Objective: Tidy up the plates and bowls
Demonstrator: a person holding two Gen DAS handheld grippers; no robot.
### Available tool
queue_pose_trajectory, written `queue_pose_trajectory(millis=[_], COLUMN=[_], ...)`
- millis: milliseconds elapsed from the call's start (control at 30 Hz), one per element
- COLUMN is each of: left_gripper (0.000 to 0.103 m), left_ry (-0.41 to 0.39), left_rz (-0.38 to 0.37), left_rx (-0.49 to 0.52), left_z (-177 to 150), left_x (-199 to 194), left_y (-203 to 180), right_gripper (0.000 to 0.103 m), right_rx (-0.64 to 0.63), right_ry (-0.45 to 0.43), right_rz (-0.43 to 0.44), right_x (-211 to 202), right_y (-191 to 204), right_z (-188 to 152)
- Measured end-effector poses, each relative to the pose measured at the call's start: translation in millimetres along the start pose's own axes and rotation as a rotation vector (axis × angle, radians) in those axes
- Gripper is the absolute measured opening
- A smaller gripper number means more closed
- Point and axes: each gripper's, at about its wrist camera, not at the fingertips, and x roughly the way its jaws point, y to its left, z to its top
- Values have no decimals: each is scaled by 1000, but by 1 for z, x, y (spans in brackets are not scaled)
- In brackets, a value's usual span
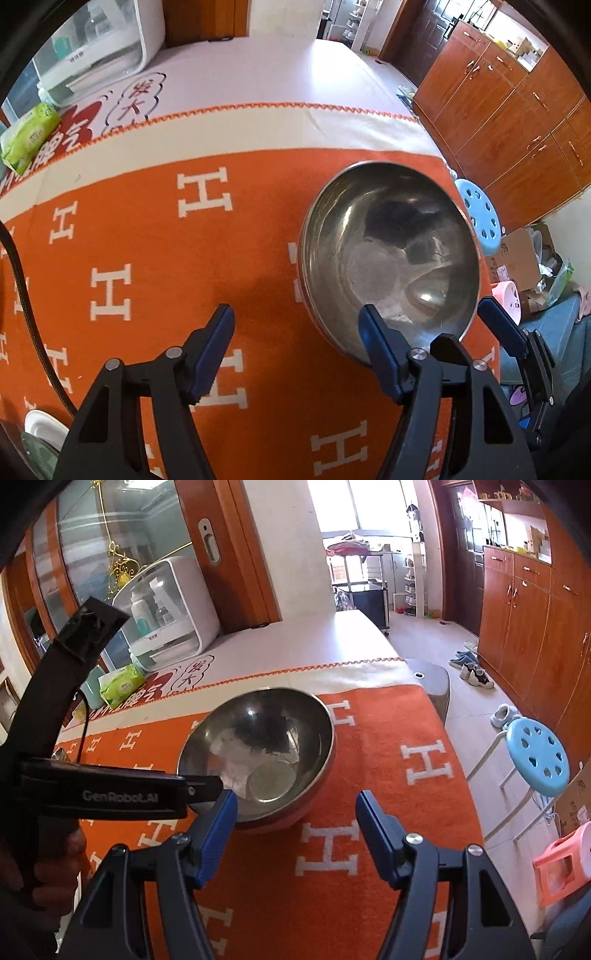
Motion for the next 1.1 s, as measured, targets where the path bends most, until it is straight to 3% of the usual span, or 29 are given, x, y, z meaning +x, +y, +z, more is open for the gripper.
queue_pose_trajectory(millis=[100,300,433,733,1100], left_gripper=[59,54,44,23,17], left_ry=[18,43,49,51,72], left_rz=[-18,-55,-94,-128,-108], left_rx=[8,-1,-5,2,-6], left_z=[0,-1,-2,-6,-17], left_x=[8,19,21,17,4], left_y=[-2,-1,-3,-10,-11], right_gripper=[60,47,33,15,8], right_rx=[9,33,53,63,111], right_ry=[17,60,86,102,93], right_rz=[-13,-36,-41,-34,-50], right_x=[5,15,20,19,7], right_y=[-2,-10,-14,-16,-24], right_z=[-1,-3,-4,-5,-6])
